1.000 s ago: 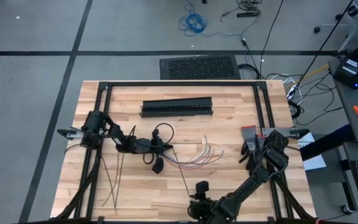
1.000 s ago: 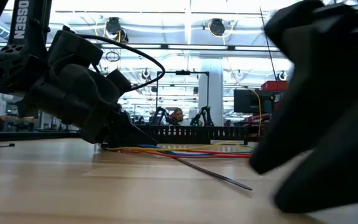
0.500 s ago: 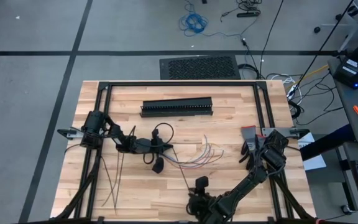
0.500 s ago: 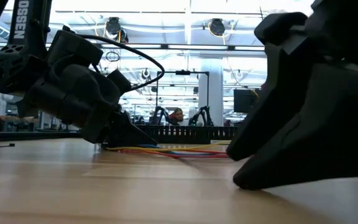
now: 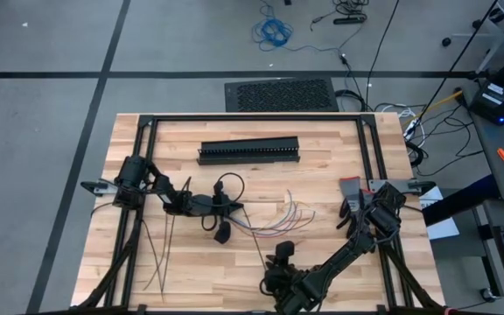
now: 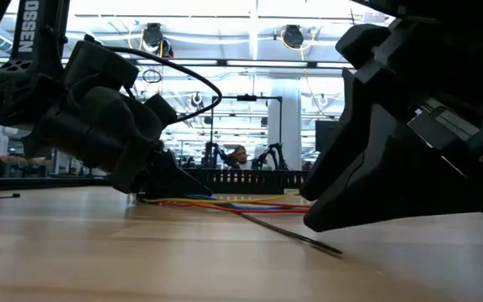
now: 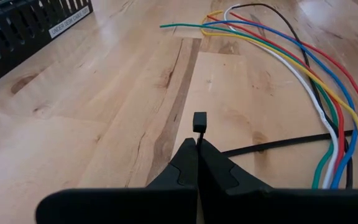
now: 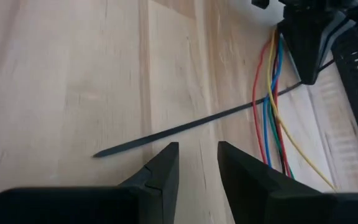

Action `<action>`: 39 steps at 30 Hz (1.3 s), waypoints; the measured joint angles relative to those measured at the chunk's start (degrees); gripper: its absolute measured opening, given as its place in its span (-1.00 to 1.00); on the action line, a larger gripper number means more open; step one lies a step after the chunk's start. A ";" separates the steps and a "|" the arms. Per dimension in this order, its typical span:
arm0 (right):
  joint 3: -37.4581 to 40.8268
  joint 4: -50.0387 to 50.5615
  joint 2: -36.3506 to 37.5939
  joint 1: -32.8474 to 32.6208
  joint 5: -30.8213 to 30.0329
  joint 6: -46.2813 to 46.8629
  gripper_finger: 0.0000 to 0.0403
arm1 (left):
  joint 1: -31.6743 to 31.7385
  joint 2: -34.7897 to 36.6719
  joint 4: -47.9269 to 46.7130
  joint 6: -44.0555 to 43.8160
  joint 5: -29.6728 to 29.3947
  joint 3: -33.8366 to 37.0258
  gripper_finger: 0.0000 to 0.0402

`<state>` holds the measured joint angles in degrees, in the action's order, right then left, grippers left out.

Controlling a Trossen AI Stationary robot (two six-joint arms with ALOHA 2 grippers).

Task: Ziptie cables
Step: Wrap the zip tie around the cable wires

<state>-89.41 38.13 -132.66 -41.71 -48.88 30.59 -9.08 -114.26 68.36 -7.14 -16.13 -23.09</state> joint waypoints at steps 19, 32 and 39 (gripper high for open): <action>0.04 -9.64 2.03 -2.64 12.13 -3.01 -0.49 | 0.00 -0.02 -0.55 0.07 -0.23 -0.44 -1.00; 0.04 -5.08 1.83 0.07 6.59 -4.25 -0.48 | 0.00 -0.04 -0.78 0.50 -0.29 -0.48 -1.00; 0.02 0.78 1.79 0.48 4.74 0.83 -0.48 | -0.04 -0.04 -0.81 0.50 -0.29 -0.48 -1.00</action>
<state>-89.38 38.91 -130.87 -41.23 -44.13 31.42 -9.13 -114.30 67.55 -6.63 -16.43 -23.57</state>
